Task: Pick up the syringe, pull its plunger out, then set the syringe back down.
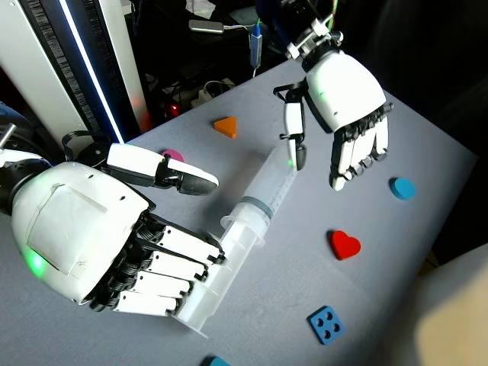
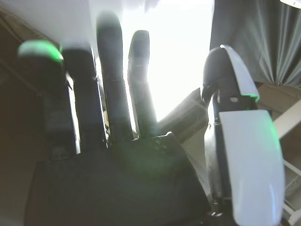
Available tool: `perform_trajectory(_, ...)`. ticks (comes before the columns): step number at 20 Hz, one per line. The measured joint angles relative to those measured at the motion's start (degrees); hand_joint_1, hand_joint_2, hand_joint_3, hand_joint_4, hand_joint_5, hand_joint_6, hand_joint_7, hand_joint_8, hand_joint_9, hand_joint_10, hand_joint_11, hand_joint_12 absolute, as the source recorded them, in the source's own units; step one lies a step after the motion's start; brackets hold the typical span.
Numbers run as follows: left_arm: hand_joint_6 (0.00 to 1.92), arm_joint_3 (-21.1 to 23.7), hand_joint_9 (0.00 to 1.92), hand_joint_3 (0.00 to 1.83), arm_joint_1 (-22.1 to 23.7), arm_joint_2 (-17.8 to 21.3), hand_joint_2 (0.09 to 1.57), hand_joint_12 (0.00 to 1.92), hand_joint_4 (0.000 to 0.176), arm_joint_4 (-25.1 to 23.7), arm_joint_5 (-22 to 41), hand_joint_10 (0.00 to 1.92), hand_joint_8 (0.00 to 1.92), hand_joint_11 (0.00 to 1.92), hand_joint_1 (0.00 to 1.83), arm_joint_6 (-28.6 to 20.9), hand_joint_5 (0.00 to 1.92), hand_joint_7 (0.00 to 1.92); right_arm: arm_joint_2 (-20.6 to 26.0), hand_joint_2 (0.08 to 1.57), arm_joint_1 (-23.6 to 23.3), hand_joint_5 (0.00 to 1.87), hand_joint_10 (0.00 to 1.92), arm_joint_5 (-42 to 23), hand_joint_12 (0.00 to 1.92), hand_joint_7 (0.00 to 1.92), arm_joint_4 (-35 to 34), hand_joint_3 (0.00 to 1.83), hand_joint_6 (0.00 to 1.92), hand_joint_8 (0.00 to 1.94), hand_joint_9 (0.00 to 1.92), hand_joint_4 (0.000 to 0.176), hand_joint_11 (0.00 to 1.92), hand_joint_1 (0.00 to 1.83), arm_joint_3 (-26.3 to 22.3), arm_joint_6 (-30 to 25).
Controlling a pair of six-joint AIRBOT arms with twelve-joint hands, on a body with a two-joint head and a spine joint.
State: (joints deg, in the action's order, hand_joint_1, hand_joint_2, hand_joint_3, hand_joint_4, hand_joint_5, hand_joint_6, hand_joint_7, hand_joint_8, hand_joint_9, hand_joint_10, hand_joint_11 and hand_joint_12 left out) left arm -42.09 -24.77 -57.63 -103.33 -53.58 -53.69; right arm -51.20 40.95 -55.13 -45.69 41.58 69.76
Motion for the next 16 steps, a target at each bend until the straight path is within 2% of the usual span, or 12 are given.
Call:
perform_trajectory(1,1.92,0.22,1.01,0.00,-0.26,0.00,1.25,1.92,0.000,-0.85,-0.22,1.92,1.92,1.00,0.71,-0.39,0.90,0.92,0.00,1.23,0.00,0.78,1.92,-0.02,1.92,1.13,0.00,0.01,1.92,1.94,1.45,0.000,1.72,0.59,0.00,0.00)
perform_trajectory(2,1.92,0.28,1.16,0.00,-0.52,-0.02,1.27,1.92,0.000,-1.68,-0.44,1.92,1.92,1.17,0.68,-0.39,1.05,1.08,0.00,1.28,0.00,0.95,1.92,-0.09,1.92,1.30,0.20,0.01,1.92,1.94,1.56,0.000,1.80,0.58,0.00,-0.02)
perform_trajectory(4,1.92,0.50,1.40,0.00,-1.46,-0.02,1.29,1.92,0.000,-2.67,-0.94,1.92,1.92,1.44,0.67,-2.82,1.21,1.33,0.00,1.39,0.11,1.17,1.92,-0.33,1.92,1.46,0.28,0.00,1.92,1.94,1.67,0.000,1.85,0.56,0.00,-0.02)
perform_trajectory(5,1.92,0.50,1.45,0.00,-1.60,-0.04,1.30,1.92,0.000,-2.84,-0.94,1.92,1.92,1.50,0.68,-3.21,1.22,1.38,0.00,1.44,0.11,1.23,1.92,-0.35,1.92,1.50,0.28,0.00,1.92,1.94,1.68,0.053,1.87,0.57,0.00,-0.02)
perform_trajectory(6,1.92,0.50,1.44,0.00,-1.60,-0.15,1.30,1.92,0.000,-2.89,-0.98,1.92,1.92,1.50,0.68,-3.23,1.22,1.38,0.00,1.47,0.11,1.27,1.92,-0.37,1.92,1.52,0.28,0.00,1.92,1.94,1.69,0.151,1.88,0.58,0.00,-0.02)
perform_trajectory(7,1.92,0.48,1.44,0.00,-1.60,-0.15,1.31,1.92,0.000,-3.80,-1.05,1.92,1.92,1.50,0.68,-3.23,1.22,1.38,0.00,1.48,0.11,1.28,1.92,-0.42,1.92,1.53,0.31,0.00,1.92,1.94,1.69,0.171,1.89,0.58,0.00,-0.02)
perform_trajectory(9,1.92,0.48,1.44,0.00,-1.60,-0.15,1.29,1.92,0.000,-4.48,-1.22,1.92,1.92,1.49,0.75,-3.43,1.22,1.38,0.00,1.49,0.11,1.28,1.92,-0.46,1.92,1.53,0.31,0.01,1.92,1.94,1.69,0.176,1.89,0.58,0.00,-0.02)
perform_trajectory(16,1.92,0.48,1.44,0.00,-1.90,-0.15,1.30,1.92,0.000,-4.09,-1.07,1.92,1.92,1.50,0.77,-3.45,1.22,1.36,0.00,1.49,0.11,1.24,1.92,-0.83,1.92,1.52,0.31,0.00,1.92,1.94,1.70,0.176,1.88,0.60,0.00,-0.02)
